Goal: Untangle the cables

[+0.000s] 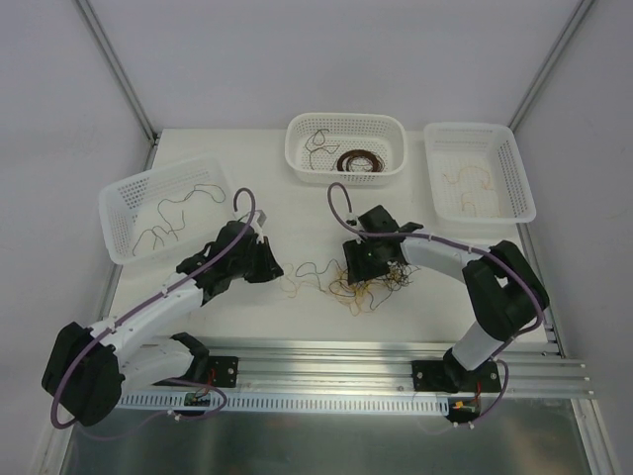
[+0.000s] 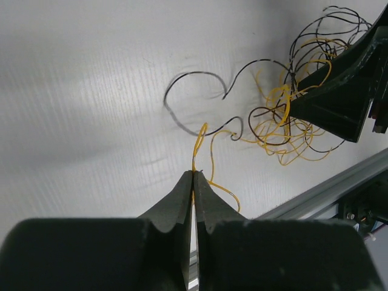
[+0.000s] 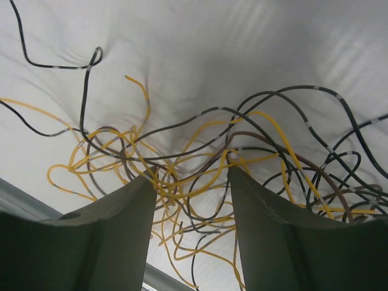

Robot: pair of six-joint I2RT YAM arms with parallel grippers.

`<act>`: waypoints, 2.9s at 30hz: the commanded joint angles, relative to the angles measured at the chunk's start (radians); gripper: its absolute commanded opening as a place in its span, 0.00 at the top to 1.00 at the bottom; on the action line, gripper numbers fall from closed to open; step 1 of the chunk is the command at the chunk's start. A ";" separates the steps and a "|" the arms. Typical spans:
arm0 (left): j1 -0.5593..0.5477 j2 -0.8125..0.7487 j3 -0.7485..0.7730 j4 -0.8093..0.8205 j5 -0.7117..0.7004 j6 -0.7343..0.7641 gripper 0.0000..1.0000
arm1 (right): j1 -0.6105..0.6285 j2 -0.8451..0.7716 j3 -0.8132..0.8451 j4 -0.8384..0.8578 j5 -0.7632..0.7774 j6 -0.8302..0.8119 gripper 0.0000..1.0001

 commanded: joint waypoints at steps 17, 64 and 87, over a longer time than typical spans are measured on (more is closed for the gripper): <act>0.197 -0.322 0.525 -0.517 -0.499 0.279 1.00 | -0.396 -0.135 -0.166 -0.068 0.005 0.180 0.60; 0.180 -0.164 0.646 -0.280 0.182 -0.005 1.00 | 0.119 -0.422 0.190 0.362 -0.322 0.008 0.17; 0.121 -0.179 0.612 -0.191 0.101 -0.143 1.00 | 0.213 -0.155 0.146 0.561 -0.402 0.083 0.28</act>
